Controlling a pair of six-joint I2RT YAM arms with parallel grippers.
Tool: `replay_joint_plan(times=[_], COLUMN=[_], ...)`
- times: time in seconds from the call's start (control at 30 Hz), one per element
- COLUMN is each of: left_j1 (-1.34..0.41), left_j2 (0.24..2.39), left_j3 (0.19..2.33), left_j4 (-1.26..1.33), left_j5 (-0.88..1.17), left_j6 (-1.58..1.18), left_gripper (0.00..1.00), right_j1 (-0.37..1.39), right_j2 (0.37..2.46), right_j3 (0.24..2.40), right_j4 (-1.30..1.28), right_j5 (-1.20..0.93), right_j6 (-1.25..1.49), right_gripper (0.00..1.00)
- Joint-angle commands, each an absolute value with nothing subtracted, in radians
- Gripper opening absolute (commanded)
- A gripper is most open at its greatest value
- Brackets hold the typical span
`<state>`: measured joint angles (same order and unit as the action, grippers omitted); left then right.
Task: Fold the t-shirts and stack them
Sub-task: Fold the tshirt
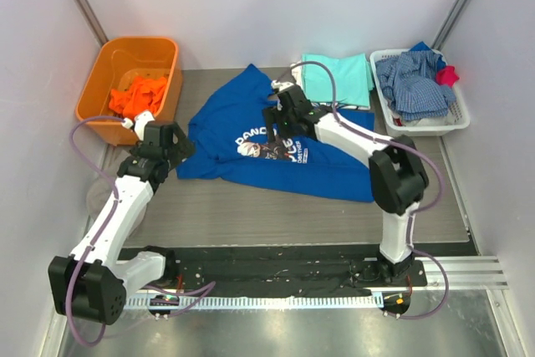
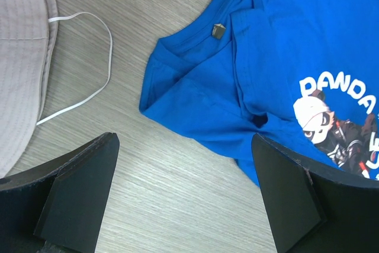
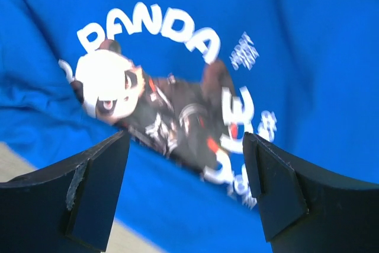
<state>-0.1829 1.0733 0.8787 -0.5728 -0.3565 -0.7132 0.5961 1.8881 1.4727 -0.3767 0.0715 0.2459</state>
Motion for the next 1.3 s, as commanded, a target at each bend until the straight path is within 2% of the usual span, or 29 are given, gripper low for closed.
replay_joint_plan(times=[0.0, 0.23, 0.4, 0.67, 1.27], left_j1=[-0.176, -0.170, -0.164, -0.132, -0.071], left_j2=[1.048, 1.042, 1.023, 1.012, 0.992], left_j3=[0.904, 0.885, 0.870, 0.853, 0.825], left_j4=[-0.588, -0.600, -0.603, -0.604, -0.597], left_j5=[-0.362, -0.351, -0.353, -0.350, -0.318], left_j6=[-0.692, -0.686, -0.673, -0.650, -0.620], left_gripper=[1.00, 1.00, 1.00, 1.00, 1.00], right_j1=[0.618, 0.728, 0.801, 0.885, 0.890], right_j2=[2.003, 2.207, 2.302, 2.324, 2.422], right_j3=[1.659, 1.945, 2.111, 2.089, 2.125], right_j4=[-0.367, -0.471, -0.531, -0.517, -0.499], right_j5=[0.014, -0.041, -0.115, -0.181, -0.158], right_j6=[0.036, -0.179, -0.213, -0.215, -0.213], right_gripper=[0.84, 0.84, 0.84, 0.81, 0.68])
